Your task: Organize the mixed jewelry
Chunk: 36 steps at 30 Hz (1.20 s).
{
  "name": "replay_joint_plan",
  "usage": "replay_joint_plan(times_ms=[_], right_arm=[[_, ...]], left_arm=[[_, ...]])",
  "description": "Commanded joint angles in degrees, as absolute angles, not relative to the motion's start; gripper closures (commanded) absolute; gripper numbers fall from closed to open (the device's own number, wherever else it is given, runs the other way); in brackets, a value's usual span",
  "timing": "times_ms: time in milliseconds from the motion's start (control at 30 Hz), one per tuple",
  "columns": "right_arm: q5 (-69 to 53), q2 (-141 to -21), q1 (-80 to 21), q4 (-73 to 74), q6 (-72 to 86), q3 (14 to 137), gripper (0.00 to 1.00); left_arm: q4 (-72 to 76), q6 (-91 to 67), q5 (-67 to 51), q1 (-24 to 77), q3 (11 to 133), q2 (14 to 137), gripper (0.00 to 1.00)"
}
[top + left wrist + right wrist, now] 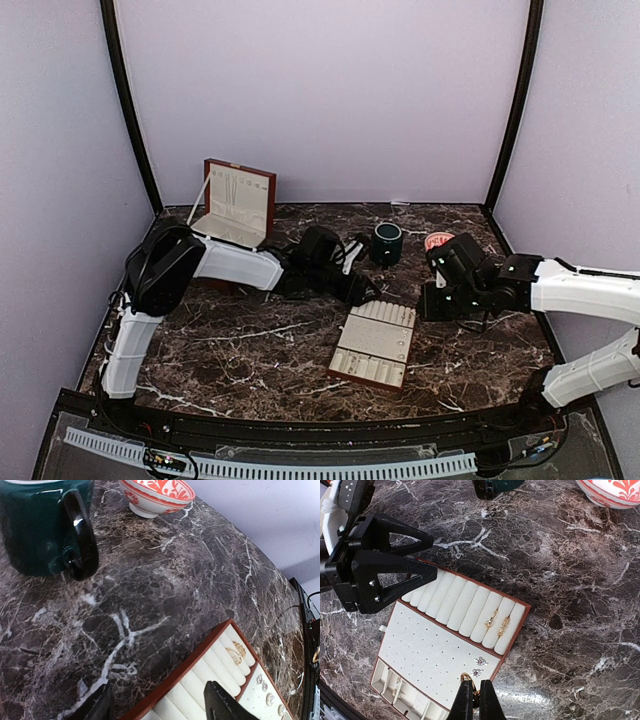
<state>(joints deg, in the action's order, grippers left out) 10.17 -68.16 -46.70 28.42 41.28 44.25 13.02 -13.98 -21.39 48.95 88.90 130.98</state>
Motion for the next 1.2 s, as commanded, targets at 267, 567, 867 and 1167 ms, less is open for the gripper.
replay_joint_plan(times_ms=[267, 567, 867, 1167], right_arm=[[11.71, -71.07, -48.02, 28.89, 41.29, 47.90, 1.00], [12.65, -72.68, -49.02, 29.33, 40.80, 49.40, 1.00], [11.96, -73.15, -49.15, 28.30, 40.52, 50.00, 1.00], [12.30, -73.24, -49.30, 28.36, 41.25, 49.63, 1.00]], left_arm=[[14.15, -10.56, -32.19, 48.60, 84.12, 128.39, 0.52], [15.98, -8.48, -28.65, 48.60, 75.83, 121.53, 0.52], [22.07, -10.01, -26.83, 45.96, 77.96, 120.48, 0.44], [10.70, -7.38, -27.19, 44.95, 87.93, 128.69, 0.43]])
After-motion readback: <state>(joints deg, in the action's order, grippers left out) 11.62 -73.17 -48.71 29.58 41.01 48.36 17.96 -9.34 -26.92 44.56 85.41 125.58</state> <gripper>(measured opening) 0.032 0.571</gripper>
